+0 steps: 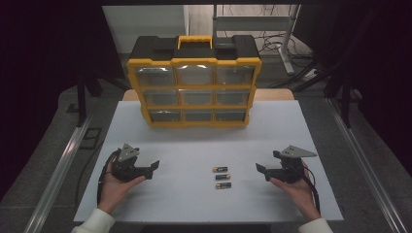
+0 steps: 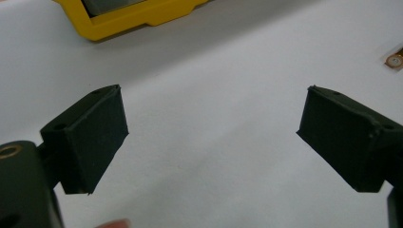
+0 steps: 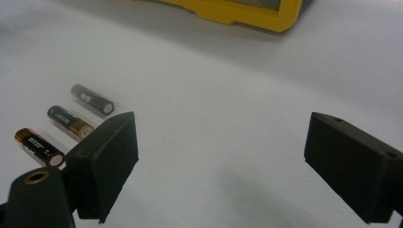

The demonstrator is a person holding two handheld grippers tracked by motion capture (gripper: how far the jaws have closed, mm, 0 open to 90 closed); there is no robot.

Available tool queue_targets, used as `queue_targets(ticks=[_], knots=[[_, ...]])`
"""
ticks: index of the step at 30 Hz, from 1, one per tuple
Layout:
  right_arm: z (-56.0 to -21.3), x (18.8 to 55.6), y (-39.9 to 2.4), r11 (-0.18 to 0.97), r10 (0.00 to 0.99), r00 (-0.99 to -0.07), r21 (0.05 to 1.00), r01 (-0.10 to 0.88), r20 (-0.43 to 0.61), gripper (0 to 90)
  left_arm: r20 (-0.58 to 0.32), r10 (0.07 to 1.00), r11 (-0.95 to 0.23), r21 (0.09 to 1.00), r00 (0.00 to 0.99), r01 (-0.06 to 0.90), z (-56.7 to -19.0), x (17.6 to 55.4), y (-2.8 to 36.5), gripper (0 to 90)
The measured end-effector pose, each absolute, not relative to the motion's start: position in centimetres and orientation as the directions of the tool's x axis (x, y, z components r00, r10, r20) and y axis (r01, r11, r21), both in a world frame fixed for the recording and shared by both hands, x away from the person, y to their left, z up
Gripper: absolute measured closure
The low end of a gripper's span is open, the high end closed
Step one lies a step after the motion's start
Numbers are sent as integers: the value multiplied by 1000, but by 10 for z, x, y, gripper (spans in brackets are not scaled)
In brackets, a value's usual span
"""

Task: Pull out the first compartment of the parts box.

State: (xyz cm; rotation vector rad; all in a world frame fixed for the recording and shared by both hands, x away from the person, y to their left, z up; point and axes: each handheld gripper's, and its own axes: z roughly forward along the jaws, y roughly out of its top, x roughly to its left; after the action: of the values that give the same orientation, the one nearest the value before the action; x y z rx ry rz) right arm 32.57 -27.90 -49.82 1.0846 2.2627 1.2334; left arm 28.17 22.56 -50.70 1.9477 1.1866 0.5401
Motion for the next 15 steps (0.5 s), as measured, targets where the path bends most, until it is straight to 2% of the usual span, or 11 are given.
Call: queue_targets(ticks=[15], knots=[[-500, 322, -280, 333, 760, -647, 820, 466, 59, 115, -19, 878, -274, 800, 479, 534, -507, 284, 223, 94]])
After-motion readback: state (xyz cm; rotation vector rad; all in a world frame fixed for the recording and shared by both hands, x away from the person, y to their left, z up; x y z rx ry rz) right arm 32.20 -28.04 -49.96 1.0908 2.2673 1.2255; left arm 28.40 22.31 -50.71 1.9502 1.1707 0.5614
